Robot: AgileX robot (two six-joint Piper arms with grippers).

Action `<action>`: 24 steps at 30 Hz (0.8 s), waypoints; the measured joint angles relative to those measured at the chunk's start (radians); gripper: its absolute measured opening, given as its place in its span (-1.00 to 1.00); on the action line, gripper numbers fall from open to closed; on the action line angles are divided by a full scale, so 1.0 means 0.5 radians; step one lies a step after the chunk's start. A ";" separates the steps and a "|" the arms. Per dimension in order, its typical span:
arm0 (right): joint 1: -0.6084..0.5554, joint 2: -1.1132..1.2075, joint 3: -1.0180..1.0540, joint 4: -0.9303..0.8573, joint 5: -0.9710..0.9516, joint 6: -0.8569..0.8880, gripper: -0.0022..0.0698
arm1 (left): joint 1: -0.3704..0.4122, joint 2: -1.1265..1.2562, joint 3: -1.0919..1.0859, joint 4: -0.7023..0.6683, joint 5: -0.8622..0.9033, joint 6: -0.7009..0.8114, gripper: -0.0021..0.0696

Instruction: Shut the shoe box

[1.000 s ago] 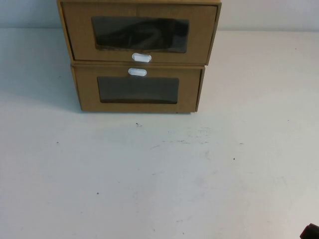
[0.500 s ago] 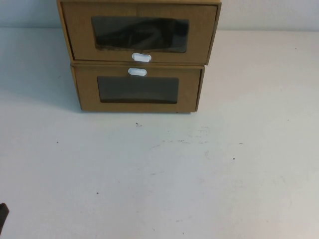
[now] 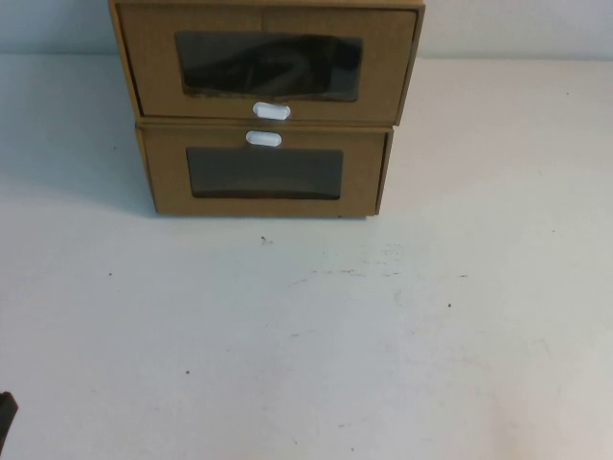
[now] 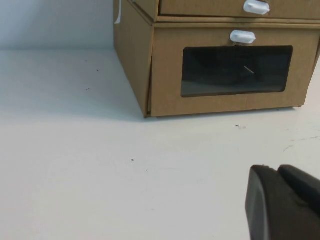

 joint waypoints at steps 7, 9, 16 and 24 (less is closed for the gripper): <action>-0.267 -0.008 0.000 -0.012 0.073 0.000 -0.97 | 0.000 0.000 0.000 0.000 0.009 0.000 -0.95; -0.266 -0.008 0.000 -0.012 0.073 0.000 -0.97 | 0.000 0.000 0.000 0.000 0.013 0.000 -0.95; -0.266 -0.011 0.000 -0.012 0.182 0.000 -0.97 | 0.000 0.000 0.000 0.000 0.017 0.000 -0.95; -0.266 -0.011 0.000 -0.012 0.192 0.000 -0.97 | 0.000 0.000 0.000 0.000 0.018 -0.002 -0.95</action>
